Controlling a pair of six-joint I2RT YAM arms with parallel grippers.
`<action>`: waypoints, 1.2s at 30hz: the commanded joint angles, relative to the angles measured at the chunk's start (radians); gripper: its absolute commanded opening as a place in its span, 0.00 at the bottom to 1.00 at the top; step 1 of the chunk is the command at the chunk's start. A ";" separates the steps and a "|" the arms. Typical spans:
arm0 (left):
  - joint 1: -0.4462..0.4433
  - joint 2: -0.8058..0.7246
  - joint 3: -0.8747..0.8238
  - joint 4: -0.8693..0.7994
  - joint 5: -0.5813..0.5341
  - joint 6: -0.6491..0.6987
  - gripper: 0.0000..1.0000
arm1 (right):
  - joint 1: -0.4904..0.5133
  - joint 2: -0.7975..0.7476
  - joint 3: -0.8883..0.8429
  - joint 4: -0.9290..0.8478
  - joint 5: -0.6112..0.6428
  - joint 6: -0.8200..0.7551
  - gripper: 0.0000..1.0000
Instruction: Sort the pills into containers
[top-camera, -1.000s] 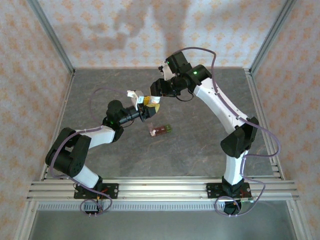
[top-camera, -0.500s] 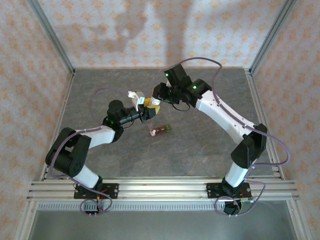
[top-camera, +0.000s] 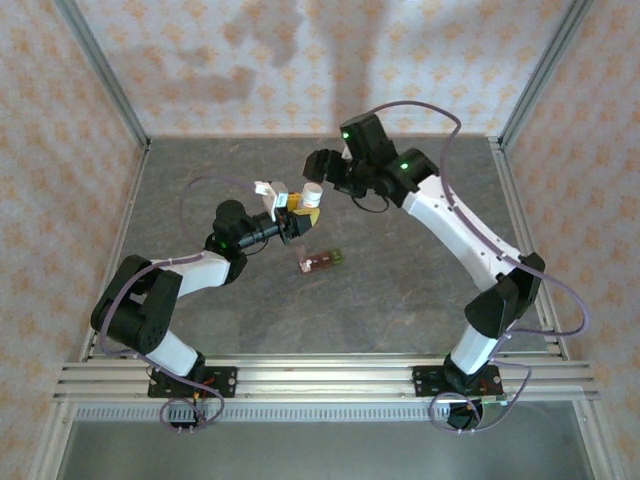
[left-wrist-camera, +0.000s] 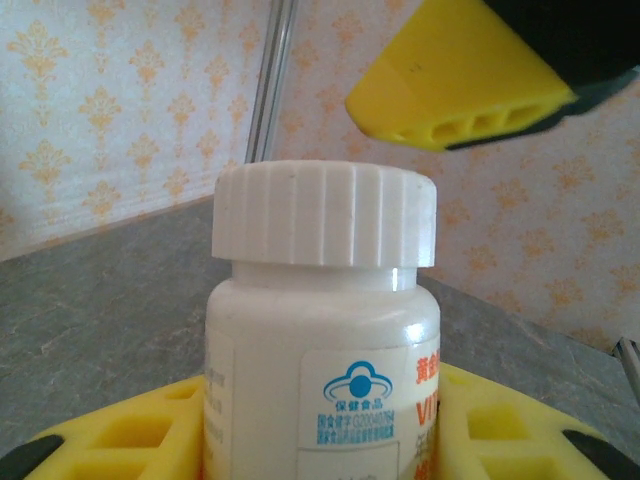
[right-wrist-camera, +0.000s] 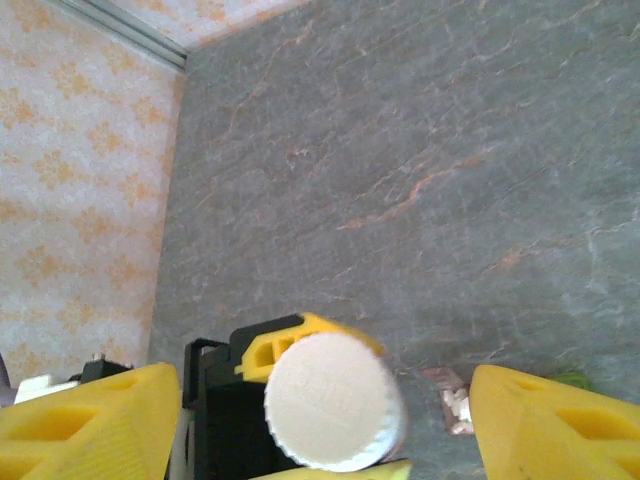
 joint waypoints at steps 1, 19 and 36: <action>-0.003 -0.026 0.013 0.068 0.008 0.013 0.00 | -0.027 0.026 0.095 -0.093 -0.107 -0.159 0.78; -0.003 -0.057 0.010 0.045 0.014 0.015 0.00 | -0.028 0.172 0.195 -0.191 -0.298 -0.288 0.70; -0.002 -0.037 0.011 0.069 0.002 0.005 0.00 | 0.042 0.075 -0.005 -0.049 -0.121 -0.045 0.39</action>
